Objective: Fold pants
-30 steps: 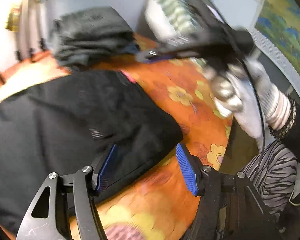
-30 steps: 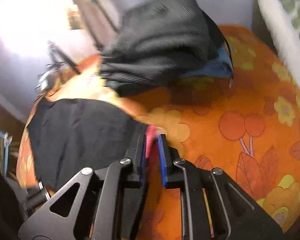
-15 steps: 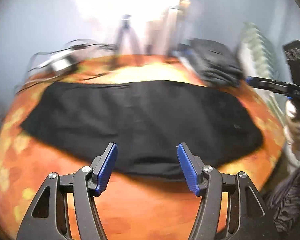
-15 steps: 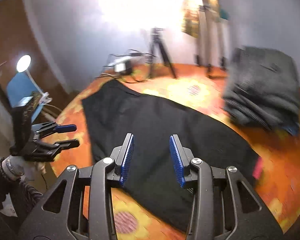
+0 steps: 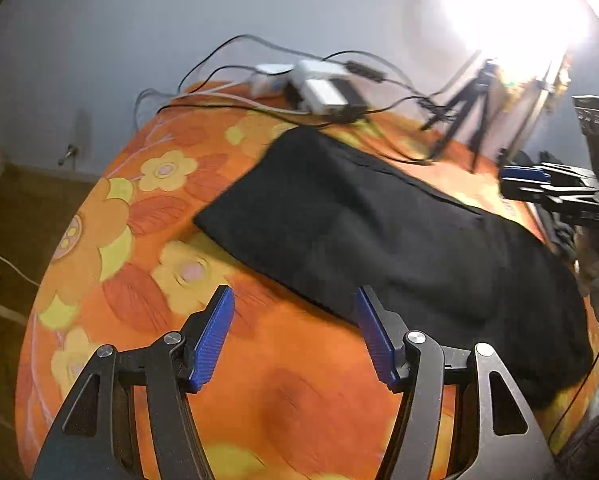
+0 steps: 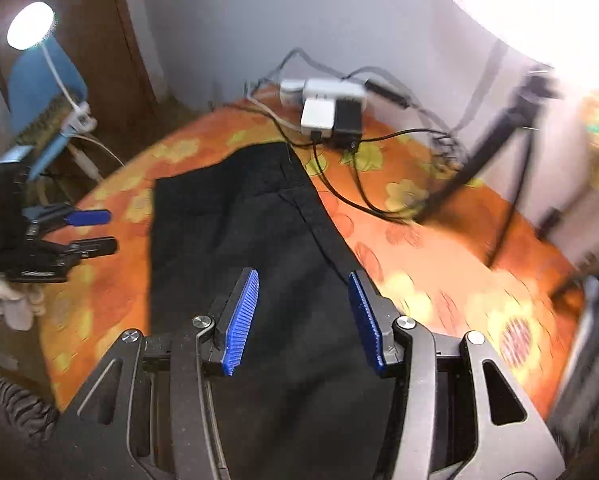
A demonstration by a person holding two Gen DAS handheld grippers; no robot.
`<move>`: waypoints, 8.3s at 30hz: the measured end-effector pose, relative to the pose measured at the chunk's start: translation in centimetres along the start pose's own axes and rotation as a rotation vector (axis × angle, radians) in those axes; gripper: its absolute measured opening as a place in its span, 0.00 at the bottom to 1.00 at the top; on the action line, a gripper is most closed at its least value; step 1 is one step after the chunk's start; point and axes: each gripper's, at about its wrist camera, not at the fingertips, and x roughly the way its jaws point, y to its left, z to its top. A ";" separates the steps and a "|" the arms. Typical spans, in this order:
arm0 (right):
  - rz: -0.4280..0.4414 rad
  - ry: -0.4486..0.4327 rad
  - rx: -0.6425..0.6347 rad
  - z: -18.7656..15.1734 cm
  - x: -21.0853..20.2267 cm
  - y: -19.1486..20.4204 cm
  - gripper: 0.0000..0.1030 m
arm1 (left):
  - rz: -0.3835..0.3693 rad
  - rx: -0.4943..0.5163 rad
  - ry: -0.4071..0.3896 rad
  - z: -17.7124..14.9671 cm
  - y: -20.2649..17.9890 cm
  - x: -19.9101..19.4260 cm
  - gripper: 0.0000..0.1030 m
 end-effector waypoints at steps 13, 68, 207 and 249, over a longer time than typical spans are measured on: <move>0.064 0.019 -0.160 5.5 11.2 5.0 0.38 | -0.027 -0.076 -0.006 3.1 4.4 5.2 0.66; 0.253 0.108 0.419 7.5 13.7 2.1 0.08 | -0.098 -0.020 -0.030 3.8 1.1 6.5 0.59; 0.198 -0.006 0.696 -16.2 -6.9 -4.0 0.50 | -0.283 -0.044 0.090 -9.2 -20.6 -1.0 0.19; 0.115 -0.118 0.760 -18.9 -12.6 -5.7 0.05 | -0.344 0.195 -0.068 -10.3 -29.2 -6.0 0.14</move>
